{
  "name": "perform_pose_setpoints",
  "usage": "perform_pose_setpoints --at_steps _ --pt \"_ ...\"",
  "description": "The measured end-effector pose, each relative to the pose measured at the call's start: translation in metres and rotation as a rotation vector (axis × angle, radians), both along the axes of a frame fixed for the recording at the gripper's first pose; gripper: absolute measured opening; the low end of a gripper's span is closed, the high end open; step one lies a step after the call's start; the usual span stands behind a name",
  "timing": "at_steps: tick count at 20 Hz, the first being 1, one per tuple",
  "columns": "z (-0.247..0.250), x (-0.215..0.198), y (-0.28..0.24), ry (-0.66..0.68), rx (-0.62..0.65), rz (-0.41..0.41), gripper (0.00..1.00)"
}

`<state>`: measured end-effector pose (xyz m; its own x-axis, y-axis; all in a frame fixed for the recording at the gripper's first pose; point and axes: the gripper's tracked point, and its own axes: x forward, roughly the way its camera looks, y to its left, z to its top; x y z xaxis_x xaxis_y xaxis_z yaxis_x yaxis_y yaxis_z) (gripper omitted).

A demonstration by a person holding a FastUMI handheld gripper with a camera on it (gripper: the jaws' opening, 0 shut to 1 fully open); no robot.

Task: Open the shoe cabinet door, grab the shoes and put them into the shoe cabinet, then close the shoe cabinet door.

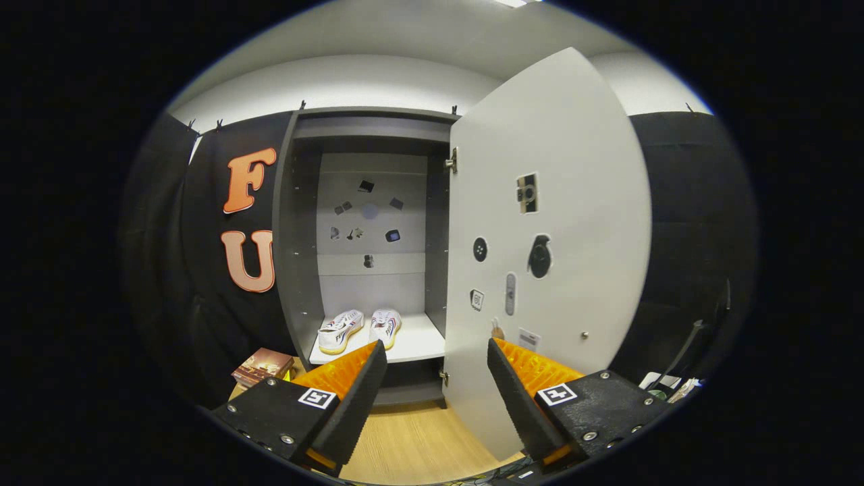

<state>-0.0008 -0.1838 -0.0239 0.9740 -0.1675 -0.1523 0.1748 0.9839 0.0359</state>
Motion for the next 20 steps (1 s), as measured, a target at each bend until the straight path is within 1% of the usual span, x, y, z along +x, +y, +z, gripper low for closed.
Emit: perform_pose_setpoints --at_steps 4,7,11,13,16,20 --pt "0.006 -0.028 -0.043 0.000 0.022 -0.008 0.93" --pt "0.008 -0.043 -0.087 0.007 0.008 -0.010 0.93" --pt "0.008 -0.047 -0.147 0.011 0.005 -0.029 0.93" --pt "0.004 -0.046 -0.166 0.013 0.014 -0.044 0.93" --pt "-0.003 -0.038 -0.188 0.018 0.032 -0.055 0.93" --pt "-0.009 -0.026 -0.186 0.024 0.041 -0.009 0.93"
